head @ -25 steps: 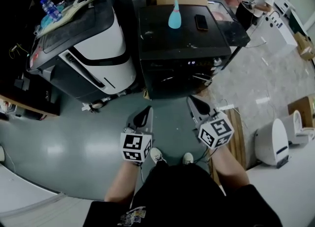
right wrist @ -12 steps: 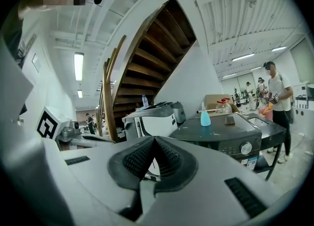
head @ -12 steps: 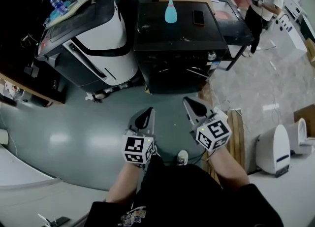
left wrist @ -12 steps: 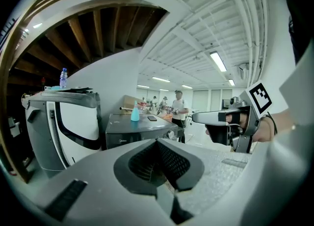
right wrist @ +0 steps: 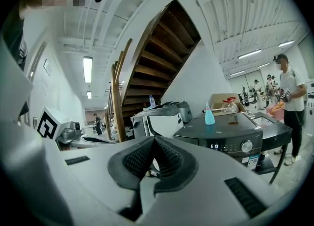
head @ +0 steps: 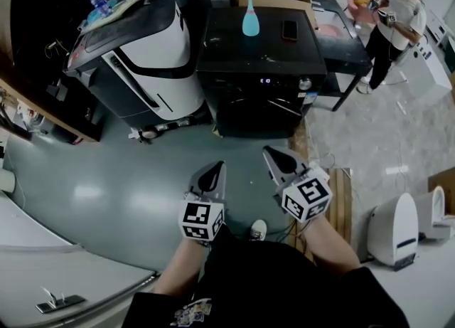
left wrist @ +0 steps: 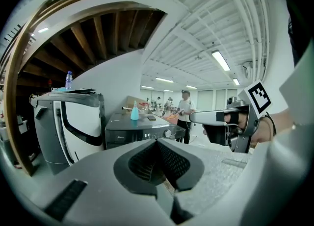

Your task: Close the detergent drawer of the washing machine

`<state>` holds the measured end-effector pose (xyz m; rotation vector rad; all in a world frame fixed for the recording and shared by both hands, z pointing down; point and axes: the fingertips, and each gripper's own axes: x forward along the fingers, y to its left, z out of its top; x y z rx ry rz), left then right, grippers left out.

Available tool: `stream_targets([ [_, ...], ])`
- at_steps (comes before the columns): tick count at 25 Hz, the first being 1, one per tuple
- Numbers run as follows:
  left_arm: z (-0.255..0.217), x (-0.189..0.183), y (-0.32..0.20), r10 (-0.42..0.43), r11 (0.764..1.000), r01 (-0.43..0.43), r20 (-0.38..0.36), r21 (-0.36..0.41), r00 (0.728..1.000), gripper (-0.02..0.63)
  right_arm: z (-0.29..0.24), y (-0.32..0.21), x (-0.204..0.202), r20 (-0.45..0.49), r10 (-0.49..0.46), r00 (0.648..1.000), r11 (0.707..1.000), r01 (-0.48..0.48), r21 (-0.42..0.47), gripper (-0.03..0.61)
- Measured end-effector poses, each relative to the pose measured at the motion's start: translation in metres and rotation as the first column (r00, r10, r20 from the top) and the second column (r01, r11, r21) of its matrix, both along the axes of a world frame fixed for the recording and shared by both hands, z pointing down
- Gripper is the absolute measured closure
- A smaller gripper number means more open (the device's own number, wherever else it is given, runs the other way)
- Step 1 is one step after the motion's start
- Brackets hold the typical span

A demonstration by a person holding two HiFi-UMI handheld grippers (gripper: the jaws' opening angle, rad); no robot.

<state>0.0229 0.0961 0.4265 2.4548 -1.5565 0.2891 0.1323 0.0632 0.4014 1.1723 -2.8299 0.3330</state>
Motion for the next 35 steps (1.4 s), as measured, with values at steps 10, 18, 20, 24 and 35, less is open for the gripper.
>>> stream_targets([
  [10,0.0,0.023,0.014,0.006,1.0,-0.006,-0.004,0.008,1.0,0.611,0.001,0.015,0.016,-0.002,-0.014,1.0,1.0,0.014,0.015,0.58],
  [18,-0.02,0.014,0.026,-0.009,0.999,0.008,0.008,0.052,1.0,0.611,-0.011,0.025,0.005,0.017,-0.036,0.999,0.999,0.036,0.036,0.58],
  [20,-0.023,0.008,0.029,-0.019,0.998,0.018,0.012,0.058,1.0,0.611,-0.013,0.028,-0.003,0.017,-0.051,0.999,0.998,0.051,0.041,0.58],
  [24,-0.025,-0.001,0.035,-0.035,0.997,0.034,0.013,0.063,0.999,0.611,-0.015,0.033,-0.015,0.022,-0.068,0.997,0.997,0.067,0.039,0.58],
  [35,-0.021,-0.007,0.041,-0.04,0.998,0.04,0.005,0.054,0.999,0.611,-0.011,0.038,-0.02,0.02,-0.067,0.998,0.997,0.066,0.028,0.58],
])
